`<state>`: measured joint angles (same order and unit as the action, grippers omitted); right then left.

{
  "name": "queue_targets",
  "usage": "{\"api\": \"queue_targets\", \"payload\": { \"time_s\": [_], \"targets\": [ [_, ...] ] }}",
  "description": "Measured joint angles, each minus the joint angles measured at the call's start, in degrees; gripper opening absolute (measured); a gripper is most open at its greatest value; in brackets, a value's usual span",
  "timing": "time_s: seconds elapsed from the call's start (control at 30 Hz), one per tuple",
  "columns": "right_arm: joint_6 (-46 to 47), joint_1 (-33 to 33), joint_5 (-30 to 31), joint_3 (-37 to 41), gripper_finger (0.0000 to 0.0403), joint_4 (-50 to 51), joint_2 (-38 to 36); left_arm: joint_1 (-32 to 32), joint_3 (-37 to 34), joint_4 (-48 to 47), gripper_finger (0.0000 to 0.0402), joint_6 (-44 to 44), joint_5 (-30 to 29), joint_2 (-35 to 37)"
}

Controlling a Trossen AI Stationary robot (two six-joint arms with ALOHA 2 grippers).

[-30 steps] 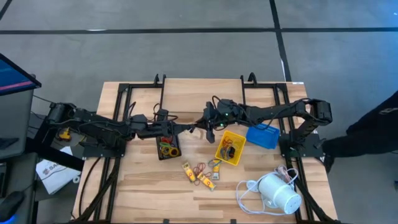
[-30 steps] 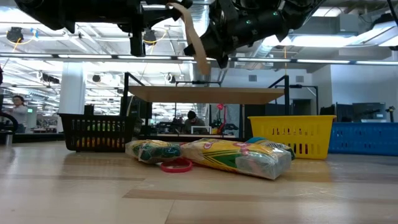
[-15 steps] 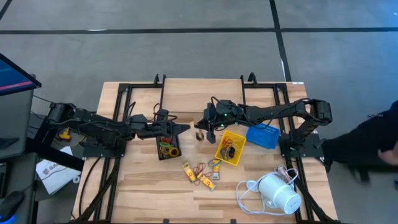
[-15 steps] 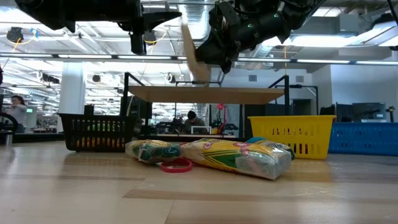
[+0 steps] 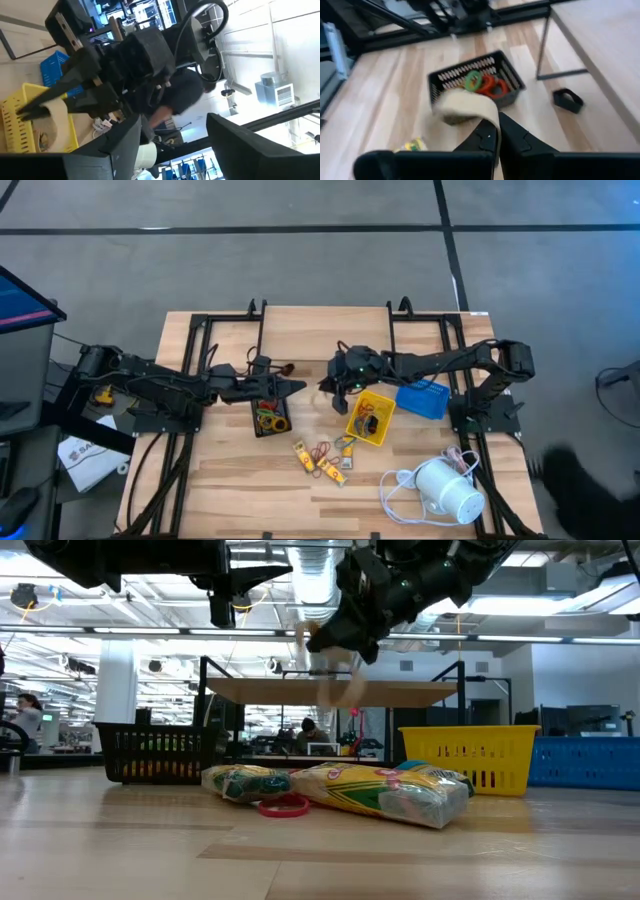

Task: Pick & Place Office Desk Supplies
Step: Put the light brown rubber band into the yellow bin

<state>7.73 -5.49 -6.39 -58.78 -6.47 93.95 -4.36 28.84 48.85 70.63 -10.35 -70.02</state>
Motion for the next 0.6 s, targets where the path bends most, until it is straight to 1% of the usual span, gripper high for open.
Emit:
{"api": "queue_targets", "payload": {
  "time_s": [0.13, 0.23, 0.37, 0.47, 0.6],
  "targets": [
    [0.6, 1.4, 2.3, 0.0, 0.0000, 4.4, -0.2, 0.0, 0.0, -1.9, 0.0219, -2.7, 0.3, 0.0],
    [1.3, 3.0, 6.8, 0.0, 0.0000, 10.6, -1.2, 0.3, 0.0, -4.6, 0.0219, -6.5, 0.6, 0.0],
    [4.0, 5.7, 13.5, 0.0, 0.0000, 17.6, -4.5, 2.0, 0.0, -6.6, 0.0218, -12.1, 5.4, 0.0],
    [7.4, 8.3, 17.4, 0.0, 0.0000, 22.9, -7.7, 3.5, 0.0, -7.6, 0.0218, -17.5, 9.4, 0.0],
    [14.2, 11.1, 20.8, 0.0, 0.0000, 32.9, -10.8, 5.0, 0.0, -11.2, 0.0216, -25.1, 13.2, 0.0]
  ]
}}
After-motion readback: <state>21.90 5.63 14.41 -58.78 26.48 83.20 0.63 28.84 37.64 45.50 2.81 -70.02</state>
